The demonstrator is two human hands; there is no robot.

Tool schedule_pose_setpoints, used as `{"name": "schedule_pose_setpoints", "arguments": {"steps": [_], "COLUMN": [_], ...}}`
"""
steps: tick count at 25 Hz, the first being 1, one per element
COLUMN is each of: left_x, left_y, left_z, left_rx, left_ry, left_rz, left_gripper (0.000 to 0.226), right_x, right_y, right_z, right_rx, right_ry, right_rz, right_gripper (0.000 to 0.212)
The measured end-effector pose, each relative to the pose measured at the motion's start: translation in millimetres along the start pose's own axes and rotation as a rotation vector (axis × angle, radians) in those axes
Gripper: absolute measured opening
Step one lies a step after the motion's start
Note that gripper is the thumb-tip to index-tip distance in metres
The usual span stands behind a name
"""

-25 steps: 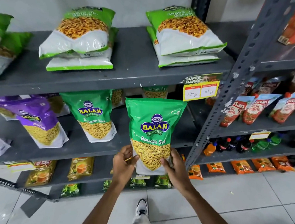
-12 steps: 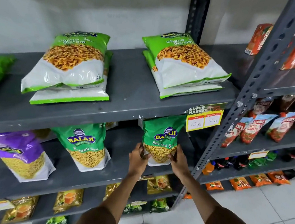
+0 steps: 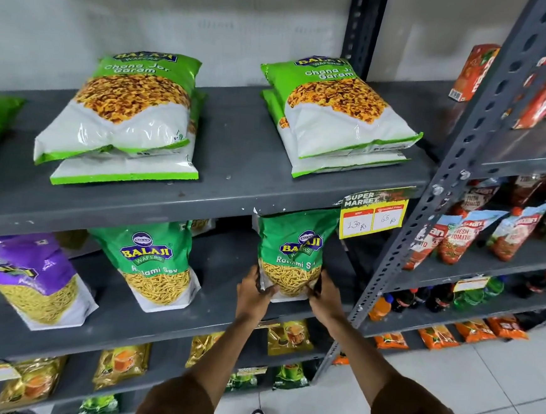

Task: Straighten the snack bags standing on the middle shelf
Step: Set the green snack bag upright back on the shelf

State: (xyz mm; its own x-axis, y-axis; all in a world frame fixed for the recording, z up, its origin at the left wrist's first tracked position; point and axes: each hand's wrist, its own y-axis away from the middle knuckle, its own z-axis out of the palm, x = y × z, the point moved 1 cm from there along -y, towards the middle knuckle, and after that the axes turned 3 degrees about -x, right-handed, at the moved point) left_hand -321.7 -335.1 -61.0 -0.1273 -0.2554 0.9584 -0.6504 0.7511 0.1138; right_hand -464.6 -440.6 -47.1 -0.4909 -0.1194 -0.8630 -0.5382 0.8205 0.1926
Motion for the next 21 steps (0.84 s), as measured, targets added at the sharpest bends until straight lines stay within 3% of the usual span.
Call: {"name": "schedule_pose_setpoints", "arguments": {"steps": [5,8,10,13,17,21], "left_x": [1,16,13,-2,0,-26], "left_y": [3,29,54,86,102,72], "left_z": [-8,-14,-25,-58,-121,-180], "left_rx": [0.021,0.09,0.192,0.418,0.759,0.653], "left_ry": [-0.021,-0.057,-0.061,-0.066,0.098,0.095], "left_rz": [-0.026,0.019,0.102,0.176,0.104,-0.009], "left_gripper": [0.047,0.062,0.06,0.042,0.059,0.092], "right_x": [-5,-10,-16,-40,-81,-111], "right_y": [6,35,64,84,74,57], "right_z": [4,20,42,81,126,173], "right_rx": [-0.095,0.215,0.335,0.098,-0.106,-0.205], "right_ry": [0.037,0.008,-0.074,-0.115,-0.08,-0.08], "right_rz": [-0.02,-0.068,-0.226,-0.408,-0.408,-0.254], "right_gripper": [0.058,0.081,0.065,0.039,0.043,0.064]}}
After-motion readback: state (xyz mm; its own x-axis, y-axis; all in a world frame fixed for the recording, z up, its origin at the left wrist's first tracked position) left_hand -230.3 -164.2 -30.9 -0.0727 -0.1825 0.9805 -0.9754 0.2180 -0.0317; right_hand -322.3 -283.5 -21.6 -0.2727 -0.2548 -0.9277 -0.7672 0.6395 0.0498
